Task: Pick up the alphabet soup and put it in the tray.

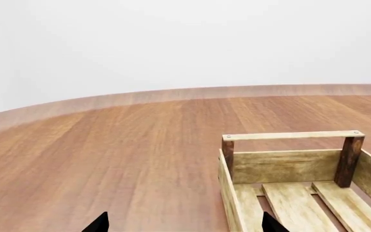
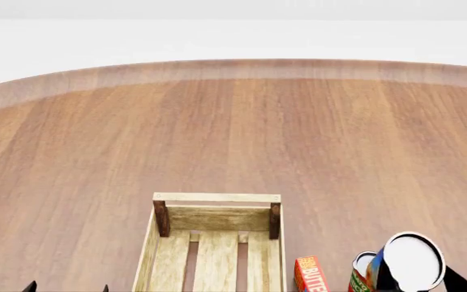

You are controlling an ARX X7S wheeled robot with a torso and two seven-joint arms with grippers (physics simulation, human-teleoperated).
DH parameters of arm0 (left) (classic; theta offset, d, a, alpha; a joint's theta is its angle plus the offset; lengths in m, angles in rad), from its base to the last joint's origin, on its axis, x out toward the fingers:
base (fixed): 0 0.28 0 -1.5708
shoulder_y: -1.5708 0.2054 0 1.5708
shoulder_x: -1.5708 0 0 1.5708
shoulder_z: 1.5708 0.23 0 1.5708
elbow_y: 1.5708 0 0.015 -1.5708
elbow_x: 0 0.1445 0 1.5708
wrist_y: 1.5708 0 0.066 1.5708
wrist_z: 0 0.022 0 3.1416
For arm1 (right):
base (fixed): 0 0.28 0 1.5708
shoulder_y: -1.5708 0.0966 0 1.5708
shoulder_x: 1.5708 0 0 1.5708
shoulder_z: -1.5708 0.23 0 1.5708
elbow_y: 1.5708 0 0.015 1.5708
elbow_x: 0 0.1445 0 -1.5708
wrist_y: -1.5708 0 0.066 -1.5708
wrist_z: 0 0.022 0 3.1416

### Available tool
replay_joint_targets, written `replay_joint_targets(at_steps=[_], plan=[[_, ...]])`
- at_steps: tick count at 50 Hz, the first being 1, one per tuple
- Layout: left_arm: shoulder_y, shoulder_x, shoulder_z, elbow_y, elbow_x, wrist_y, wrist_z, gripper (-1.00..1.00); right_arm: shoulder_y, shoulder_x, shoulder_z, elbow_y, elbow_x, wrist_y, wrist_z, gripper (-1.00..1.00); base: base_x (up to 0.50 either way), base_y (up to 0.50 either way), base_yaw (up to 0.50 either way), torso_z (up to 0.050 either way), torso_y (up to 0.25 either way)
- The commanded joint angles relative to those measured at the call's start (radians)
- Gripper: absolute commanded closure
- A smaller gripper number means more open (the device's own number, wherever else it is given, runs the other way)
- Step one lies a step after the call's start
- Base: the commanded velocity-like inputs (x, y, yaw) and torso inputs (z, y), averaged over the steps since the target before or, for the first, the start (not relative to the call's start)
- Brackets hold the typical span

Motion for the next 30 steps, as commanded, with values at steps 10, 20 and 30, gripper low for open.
replay_joint_targets(at_steps=[10,20,30], plan=[[0.003,-0.007,0.006,0.007,-0.005,0.003,-0.007,-1.00,0.271,-0.058,-0.251,0.068,-0.011,0.084,0.061,1.00,0.00,0.00,0.00,0.000,0.001],[0.006,-0.011,0.009,0.013,-0.008,0.003,-0.012,-1.00,0.325,-0.108,-0.372,0.145,-0.063,0.053,0.035,1.00,0.00,0.00,0.00,0.000,0.001],[0.005,-0.014,0.013,0.014,-0.010,0.002,-0.015,-1.00,0.353,-0.154,-0.474,0.219,-0.118,0.001,0.001,1.00,0.00,0.00,0.00,0.000,0.000]])
